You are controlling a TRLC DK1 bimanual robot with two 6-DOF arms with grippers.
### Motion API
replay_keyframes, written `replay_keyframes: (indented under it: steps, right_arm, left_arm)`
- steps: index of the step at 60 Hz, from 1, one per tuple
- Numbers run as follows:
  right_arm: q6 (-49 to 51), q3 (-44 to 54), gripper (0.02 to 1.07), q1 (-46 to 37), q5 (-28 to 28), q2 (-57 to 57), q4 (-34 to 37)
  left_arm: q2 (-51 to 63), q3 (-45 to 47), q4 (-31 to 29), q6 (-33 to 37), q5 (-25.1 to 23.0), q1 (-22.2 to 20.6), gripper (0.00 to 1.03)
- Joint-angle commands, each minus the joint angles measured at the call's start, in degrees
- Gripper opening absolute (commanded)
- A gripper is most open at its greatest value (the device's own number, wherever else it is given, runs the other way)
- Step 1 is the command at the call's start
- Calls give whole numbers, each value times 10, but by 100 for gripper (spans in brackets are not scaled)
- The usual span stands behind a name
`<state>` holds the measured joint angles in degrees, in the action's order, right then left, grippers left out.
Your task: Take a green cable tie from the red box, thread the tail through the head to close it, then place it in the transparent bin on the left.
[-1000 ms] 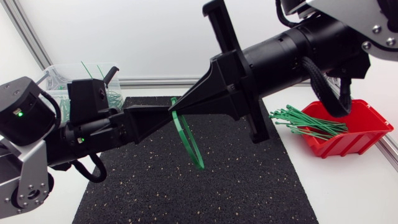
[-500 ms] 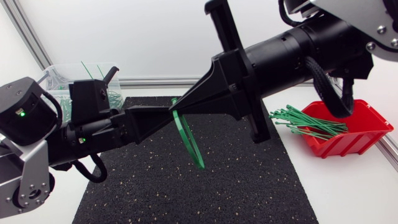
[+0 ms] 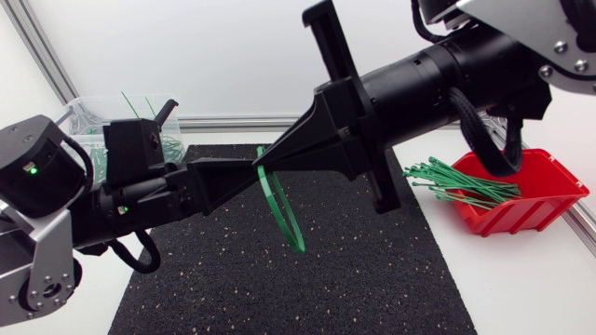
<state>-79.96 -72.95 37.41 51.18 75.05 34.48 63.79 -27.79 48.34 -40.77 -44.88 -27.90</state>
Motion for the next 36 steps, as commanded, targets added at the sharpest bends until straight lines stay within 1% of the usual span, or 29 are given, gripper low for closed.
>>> replay_keyframes:
  steps: [1, 36]
  right_arm:
    - [-17, 16, 8, 0, -1, 11, -4]
    - [-18, 16, 8, 4, 1, -15, 1]
  left_arm:
    - [-8, 5, 10, -11, -1, 0, 3]
    - [6, -2, 10, -7, 0, 4, 3]
